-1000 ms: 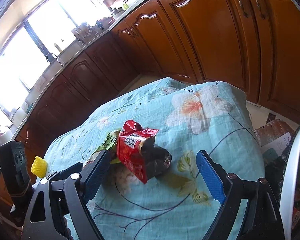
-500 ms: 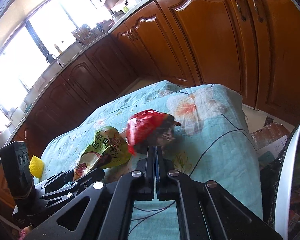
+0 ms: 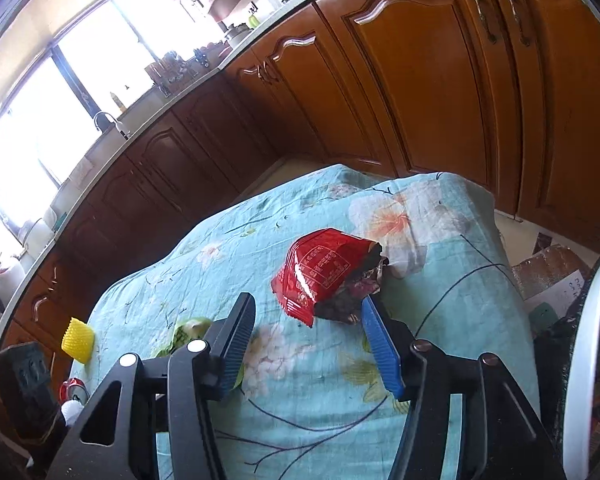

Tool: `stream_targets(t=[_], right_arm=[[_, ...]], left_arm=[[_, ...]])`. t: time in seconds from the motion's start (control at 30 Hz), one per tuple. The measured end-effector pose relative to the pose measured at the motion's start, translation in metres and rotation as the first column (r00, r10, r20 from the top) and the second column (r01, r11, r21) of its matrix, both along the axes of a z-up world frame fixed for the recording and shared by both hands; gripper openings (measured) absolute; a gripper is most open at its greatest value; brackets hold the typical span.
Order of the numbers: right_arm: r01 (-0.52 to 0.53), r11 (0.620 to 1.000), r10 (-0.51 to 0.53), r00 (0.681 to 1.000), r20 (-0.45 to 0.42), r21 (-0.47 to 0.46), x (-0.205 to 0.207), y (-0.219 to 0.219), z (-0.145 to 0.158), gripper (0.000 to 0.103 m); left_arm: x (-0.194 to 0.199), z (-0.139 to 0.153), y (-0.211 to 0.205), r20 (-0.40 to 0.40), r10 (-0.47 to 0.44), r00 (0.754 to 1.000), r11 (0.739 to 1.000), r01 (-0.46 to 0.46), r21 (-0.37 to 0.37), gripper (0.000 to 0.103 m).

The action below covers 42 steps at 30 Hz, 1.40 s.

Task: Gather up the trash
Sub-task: 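Grasp the green fruit pouch with the left tool while the right tool grasps the red packet, then carry pouch and red packet over the bin and open both tools to drop them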

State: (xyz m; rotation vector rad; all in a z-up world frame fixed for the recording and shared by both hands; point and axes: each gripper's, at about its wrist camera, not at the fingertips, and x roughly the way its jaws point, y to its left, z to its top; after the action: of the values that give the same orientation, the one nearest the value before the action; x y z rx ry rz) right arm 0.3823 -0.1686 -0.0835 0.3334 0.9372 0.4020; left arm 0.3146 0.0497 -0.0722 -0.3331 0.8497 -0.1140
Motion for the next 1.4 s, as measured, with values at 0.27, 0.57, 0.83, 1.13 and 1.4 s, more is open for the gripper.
stream_targets(t=[0.27,0.57,0.83,1.13,1.4], right_arm=[[-0.015,1.000,0.015,1.000,0.008,-0.004,0.001,0.008,-0.007,0.006],[-0.038,0.999,0.035,0.997,0.070,0.031,-0.058,-0.019,0.035,0.002],[-0.017,0.999,0.012,0.995,0.102,0.049,-0.116,-0.056,0.057,0.002],[0.007,0.999,-0.011,0.996,0.084,0.051,-0.151,-0.075,0.054,0.002],[0.032,0.997,-0.036,0.997,0.067,0.069,-0.161,-0.082,0.049,0.002]], left_arm=[[-0.012,0.008,-0.003,0.014,0.004,1.000,1.000,-0.004,-0.013,0.052],[-0.036,0.024,-0.033,0.069,-0.072,0.995,0.997,0.072,-0.002,0.044],[-0.062,0.031,-0.062,0.081,-0.160,0.984,0.987,0.159,0.012,0.040],[-0.069,0.016,-0.072,-0.020,-0.218,0.976,0.975,0.219,0.043,0.058],[-0.040,0.010,-0.100,-0.078,-0.258,0.963,0.946,0.268,0.185,0.067]])
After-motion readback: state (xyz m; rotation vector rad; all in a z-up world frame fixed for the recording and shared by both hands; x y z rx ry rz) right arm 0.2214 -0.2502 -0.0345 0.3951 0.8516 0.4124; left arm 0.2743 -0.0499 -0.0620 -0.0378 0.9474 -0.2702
